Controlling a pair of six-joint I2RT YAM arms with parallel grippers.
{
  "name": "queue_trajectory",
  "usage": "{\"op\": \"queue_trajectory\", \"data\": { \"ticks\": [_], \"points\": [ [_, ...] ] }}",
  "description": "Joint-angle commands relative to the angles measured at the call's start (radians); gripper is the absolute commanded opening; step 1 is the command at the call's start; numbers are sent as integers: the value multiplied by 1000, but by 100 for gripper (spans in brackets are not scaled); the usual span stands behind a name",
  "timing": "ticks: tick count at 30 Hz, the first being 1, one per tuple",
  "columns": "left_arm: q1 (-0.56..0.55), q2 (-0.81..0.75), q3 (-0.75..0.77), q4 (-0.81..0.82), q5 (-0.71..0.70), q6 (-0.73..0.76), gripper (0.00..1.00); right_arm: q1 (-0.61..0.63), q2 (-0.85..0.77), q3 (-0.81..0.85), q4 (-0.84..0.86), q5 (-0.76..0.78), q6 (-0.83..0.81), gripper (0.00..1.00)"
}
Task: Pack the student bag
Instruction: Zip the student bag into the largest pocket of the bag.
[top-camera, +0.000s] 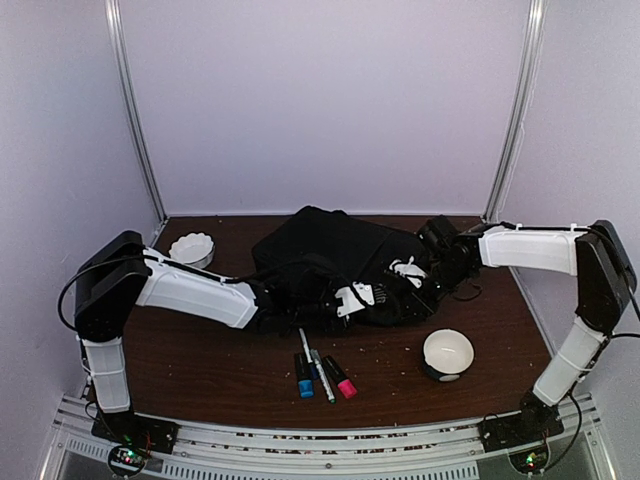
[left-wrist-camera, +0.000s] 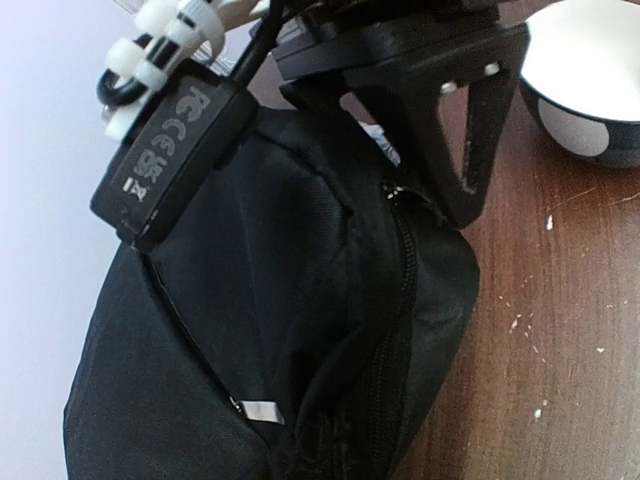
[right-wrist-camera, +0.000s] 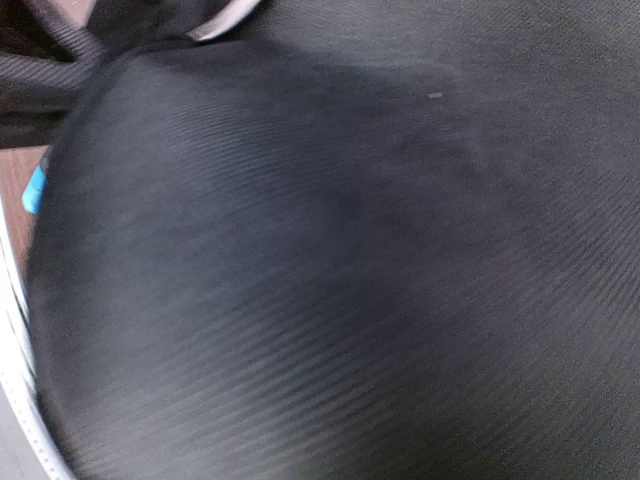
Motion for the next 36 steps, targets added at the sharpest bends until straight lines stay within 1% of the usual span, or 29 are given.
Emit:
{"op": "queue_trajectory", "data": {
  "ticks": [1,3,4,7,14,20,24,27,32,36],
  "points": [
    [5,-66,33,42,17,-39,0,7,25,9,105,35,58,28],
    [4,-64,31,39,8,-35,0,6,23,17,99,33,60,18],
    [4,-64,30,37,3,-30,0,6,17,19,92,35,58,16],
    [5,-63,22,32,-9,-19,0,6,-11,14,65,46,38,13],
    [5,-68,1,43,-14,-18,0,6,-58,-13,30,70,4,0],
    [4,-62,-6,25,-67,33,0,-12,-64,3,-74,132,-39,0],
    [10,-69,-28,19,-87,50,0,-30,-39,13,-182,214,-126,0],
    [16,-77,-45,15,-98,50,0,-51,-36,1,-219,245,-171,0],
    [22,-88,-71,11,-122,55,0,-82,-31,1,-227,330,-195,0],
    [24,-107,-106,5,-142,63,0,-128,1,40,-211,373,-190,0]
  ]
}}
